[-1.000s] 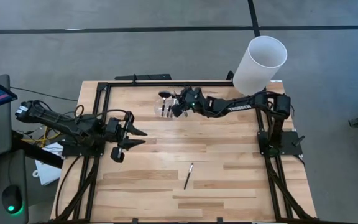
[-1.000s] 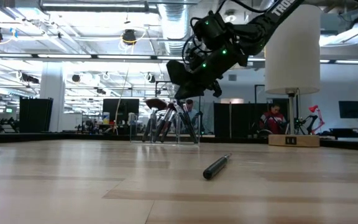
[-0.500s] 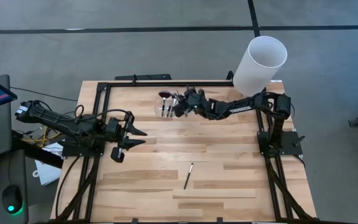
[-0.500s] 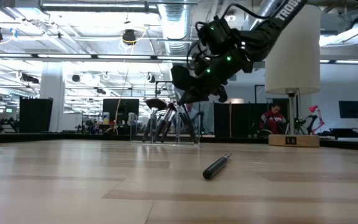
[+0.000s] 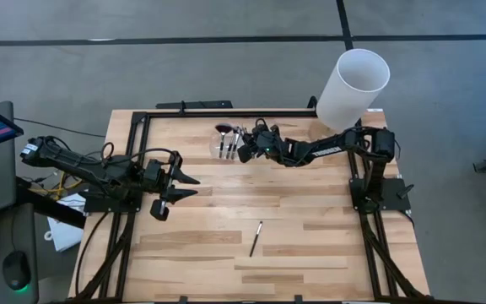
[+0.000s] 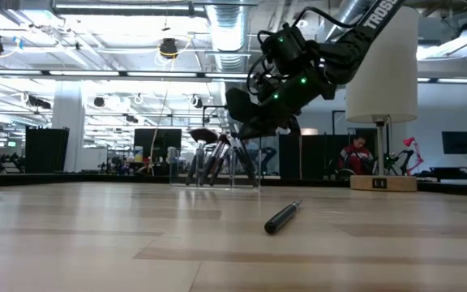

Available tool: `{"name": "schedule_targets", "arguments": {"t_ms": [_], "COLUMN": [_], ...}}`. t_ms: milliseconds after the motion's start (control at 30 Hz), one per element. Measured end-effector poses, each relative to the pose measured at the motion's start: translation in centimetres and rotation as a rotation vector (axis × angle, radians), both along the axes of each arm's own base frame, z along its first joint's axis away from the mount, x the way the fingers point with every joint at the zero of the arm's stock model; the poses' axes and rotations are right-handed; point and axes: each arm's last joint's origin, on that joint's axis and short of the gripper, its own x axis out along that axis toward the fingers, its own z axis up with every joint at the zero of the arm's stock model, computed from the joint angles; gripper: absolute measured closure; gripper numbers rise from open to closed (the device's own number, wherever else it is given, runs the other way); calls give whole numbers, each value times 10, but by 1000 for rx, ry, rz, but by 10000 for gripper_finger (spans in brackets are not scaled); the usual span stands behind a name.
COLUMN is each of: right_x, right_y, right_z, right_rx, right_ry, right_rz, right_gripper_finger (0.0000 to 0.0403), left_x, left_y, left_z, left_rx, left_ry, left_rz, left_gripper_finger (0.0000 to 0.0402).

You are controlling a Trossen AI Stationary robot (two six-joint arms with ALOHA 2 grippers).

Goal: Pick & Place Makeup Supplies
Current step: Put the makeup brush into the transparent organizer

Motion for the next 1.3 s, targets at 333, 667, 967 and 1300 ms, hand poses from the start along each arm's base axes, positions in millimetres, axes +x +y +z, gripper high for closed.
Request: {"name": "schedule_targets", "arguments": {"t_ms": [333,667,967,1300], "right_x": [-1,-2,1,10], "right_y": [0,0,1,3], "right_z": [-2,-4,7,17], "right_rx": [22,28,2,62], "right_ry": [0,24,16,-48], "right_rz": [-11,-9,50,169], "right_gripper_finger": [366,373,376,386], "left_x": [0,0,0,1], "left_y": [0,0,0,2], "left_z": [0,0,0,0], "left_rx": [0,0,0,1], "left_ry": [0,0,0,3], "left_rz": [0,0,0,13], "left_gripper_finger": [286,286,286,286]}}
